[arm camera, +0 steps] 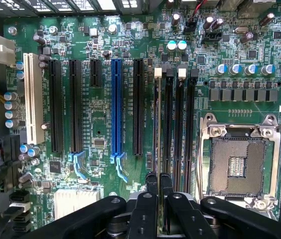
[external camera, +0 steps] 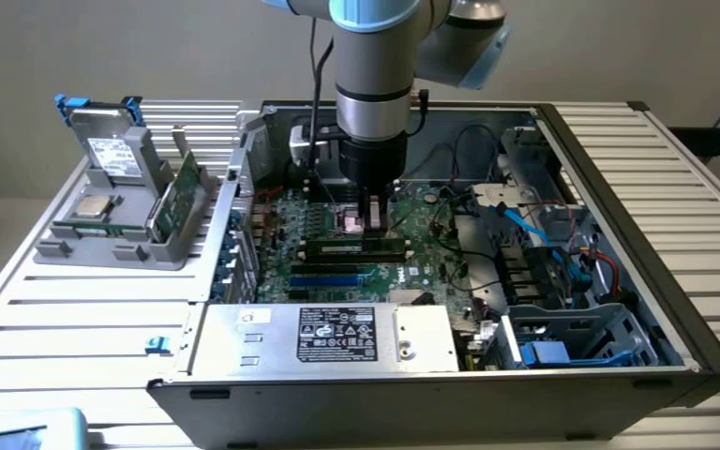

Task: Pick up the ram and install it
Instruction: 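Insert the ram into the slot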

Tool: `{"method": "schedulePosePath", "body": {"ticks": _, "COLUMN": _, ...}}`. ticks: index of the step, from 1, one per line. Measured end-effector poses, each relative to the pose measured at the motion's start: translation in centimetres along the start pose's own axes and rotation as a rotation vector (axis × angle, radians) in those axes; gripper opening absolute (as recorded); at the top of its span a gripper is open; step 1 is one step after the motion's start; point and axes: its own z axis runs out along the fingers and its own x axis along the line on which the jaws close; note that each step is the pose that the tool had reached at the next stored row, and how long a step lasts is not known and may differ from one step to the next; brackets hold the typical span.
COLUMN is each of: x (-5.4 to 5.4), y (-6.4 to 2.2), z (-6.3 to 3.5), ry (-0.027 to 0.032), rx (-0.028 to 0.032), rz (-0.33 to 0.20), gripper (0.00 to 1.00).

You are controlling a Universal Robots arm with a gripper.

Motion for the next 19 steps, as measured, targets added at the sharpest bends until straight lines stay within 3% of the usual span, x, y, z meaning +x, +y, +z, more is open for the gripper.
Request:
{"method": "schedulePosePath", "body": {"ticks": 10, "x": 0.02, "y": 0.06, "z": 0.09, "ry": 0.0, "rx": 0.0018, "rz": 0.002, "gripper": 0.14}}
{"method": "schedulePosePath", "body": {"ticks": 19, "x": 0.01, "y": 0.18, "z": 0.32, "ry": 0.0003, "rx": 0.0095, "rz": 0.004, "gripper": 0.14}}
